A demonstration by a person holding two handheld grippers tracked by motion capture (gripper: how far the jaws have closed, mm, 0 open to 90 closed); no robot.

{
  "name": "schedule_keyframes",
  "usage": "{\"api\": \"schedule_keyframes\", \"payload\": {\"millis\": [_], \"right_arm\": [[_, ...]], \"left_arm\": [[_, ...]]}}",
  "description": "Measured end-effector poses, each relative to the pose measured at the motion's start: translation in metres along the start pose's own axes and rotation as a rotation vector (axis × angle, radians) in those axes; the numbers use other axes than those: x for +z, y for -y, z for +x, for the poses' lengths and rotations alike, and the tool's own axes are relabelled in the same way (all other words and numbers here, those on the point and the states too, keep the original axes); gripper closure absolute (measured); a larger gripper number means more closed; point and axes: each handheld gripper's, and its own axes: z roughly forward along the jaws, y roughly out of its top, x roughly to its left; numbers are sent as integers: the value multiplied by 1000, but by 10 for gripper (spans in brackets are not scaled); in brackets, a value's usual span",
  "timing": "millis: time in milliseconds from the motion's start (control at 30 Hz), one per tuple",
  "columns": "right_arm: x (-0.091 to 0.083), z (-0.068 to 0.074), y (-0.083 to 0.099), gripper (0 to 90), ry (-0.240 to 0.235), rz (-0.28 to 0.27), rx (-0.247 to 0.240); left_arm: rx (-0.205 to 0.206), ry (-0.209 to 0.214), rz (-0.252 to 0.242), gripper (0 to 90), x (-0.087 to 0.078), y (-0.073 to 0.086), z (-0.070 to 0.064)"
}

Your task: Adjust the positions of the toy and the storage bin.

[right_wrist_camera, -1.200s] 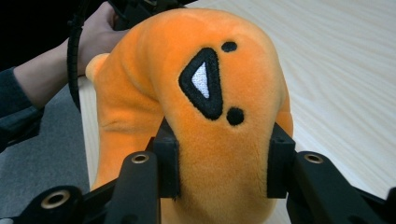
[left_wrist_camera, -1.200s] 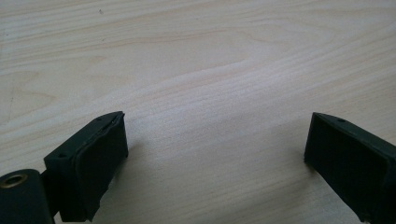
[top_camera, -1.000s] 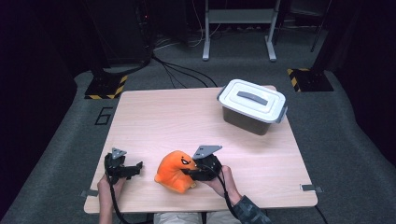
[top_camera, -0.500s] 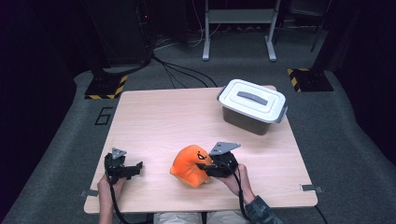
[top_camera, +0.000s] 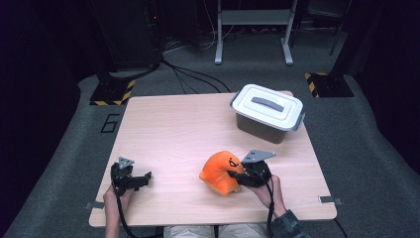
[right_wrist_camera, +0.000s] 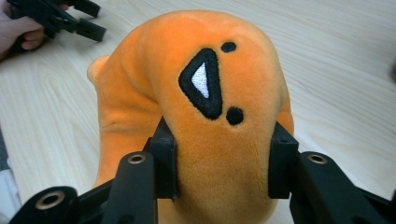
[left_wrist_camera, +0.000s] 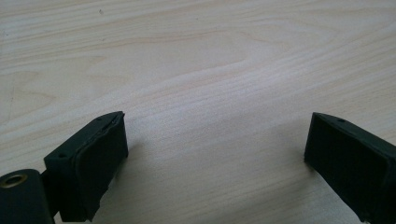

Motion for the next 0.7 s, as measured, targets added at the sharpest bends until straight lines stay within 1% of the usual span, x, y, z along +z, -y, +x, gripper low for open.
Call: {"api": "schedule_keyframes", "payload": {"millis": [100, 233, 367, 433, 700], "right_arm": [[-7, -9, 5, 564, 28, -2, 25], [-18, -21, 12, 561, 67, -11, 43], [-30, -34, 18, 558, 88, -15, 81], [-38, -42, 22, 558, 118, -20, 96], [-58, -62, 33, 555, 199, -28, 140]], "left_arm": [[0, 0, 0, 57, 0, 0, 0], [0, 0, 0, 57, 0, 0, 0], [0, 0, 0, 57, 0, 0, 0], [0, 0, 0, 57, 0, 0, 0], [0, 0, 0, 57, 0, 0, 0]]}}
